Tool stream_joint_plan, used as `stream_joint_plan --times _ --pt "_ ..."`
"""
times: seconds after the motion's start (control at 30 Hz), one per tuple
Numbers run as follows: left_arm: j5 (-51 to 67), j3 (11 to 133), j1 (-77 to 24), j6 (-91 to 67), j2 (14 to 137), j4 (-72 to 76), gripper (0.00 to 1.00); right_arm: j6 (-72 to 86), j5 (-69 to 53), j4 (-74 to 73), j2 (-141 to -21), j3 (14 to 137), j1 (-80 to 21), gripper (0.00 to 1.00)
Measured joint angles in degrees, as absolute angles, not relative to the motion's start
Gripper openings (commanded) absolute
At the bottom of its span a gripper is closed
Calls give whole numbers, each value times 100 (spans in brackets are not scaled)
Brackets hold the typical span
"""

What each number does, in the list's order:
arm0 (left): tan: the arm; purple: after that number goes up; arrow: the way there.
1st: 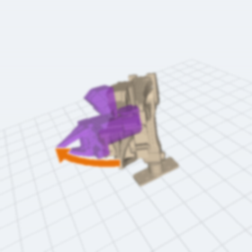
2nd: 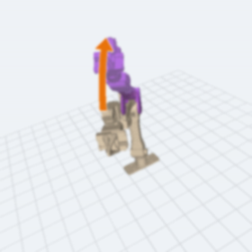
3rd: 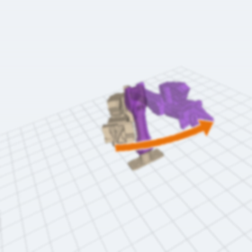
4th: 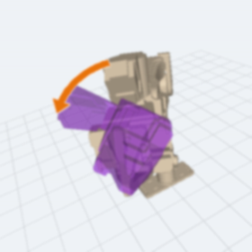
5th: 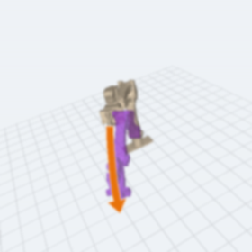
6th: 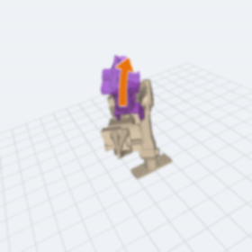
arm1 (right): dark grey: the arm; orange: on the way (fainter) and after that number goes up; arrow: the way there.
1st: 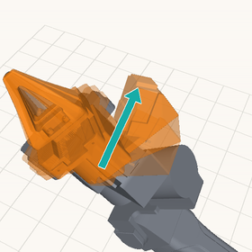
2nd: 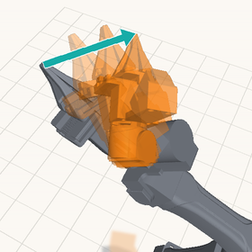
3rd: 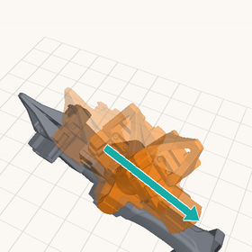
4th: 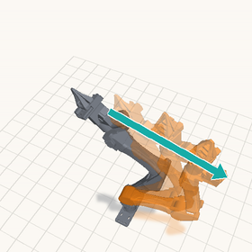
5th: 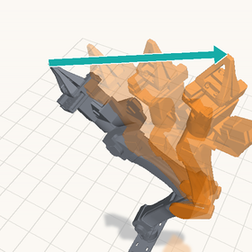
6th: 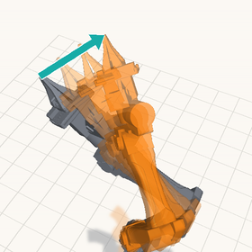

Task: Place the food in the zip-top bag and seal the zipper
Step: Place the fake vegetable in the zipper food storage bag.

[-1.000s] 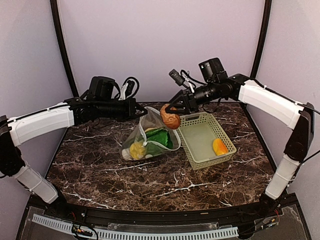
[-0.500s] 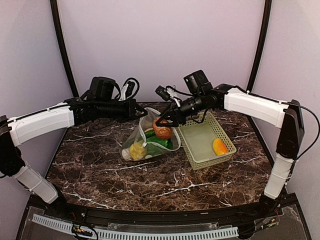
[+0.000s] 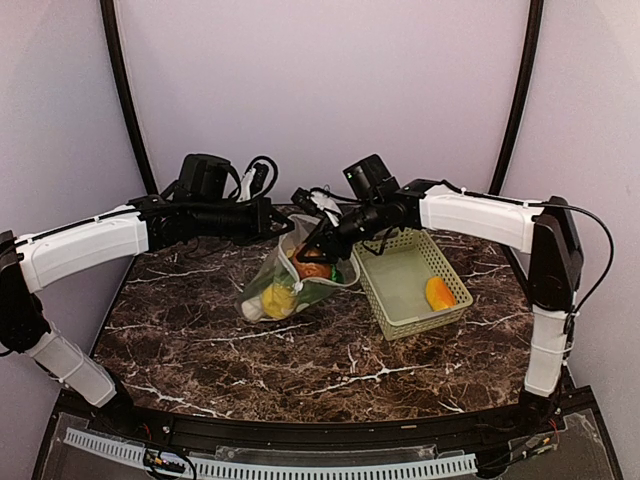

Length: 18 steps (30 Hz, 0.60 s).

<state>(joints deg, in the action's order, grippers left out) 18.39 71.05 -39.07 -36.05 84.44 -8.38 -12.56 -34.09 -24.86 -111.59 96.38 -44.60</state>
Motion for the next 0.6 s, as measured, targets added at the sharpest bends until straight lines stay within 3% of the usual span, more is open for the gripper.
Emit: stream_joint_plan --times 0.13,0.23,0.37,0.6 --pt "1837 7102 -3907 -3610 8444 -838 1 -1264 -3588 -2578 -11336 9837 -4499 65" --pt "1837 7102 -3907 -3612 8444 -838 1 -1291 -3671 -2873 -11469 10184 -4541 71" --pt "1831 7094 -3907 -3610 8444 -838 1 -1380 -3653 -3310 -11430 10527 -4550 71" --pt "1815 7032 -3907 -3607 8442 -843 1 -1522 -3100 -3618 -10462 9904 -4436 59"
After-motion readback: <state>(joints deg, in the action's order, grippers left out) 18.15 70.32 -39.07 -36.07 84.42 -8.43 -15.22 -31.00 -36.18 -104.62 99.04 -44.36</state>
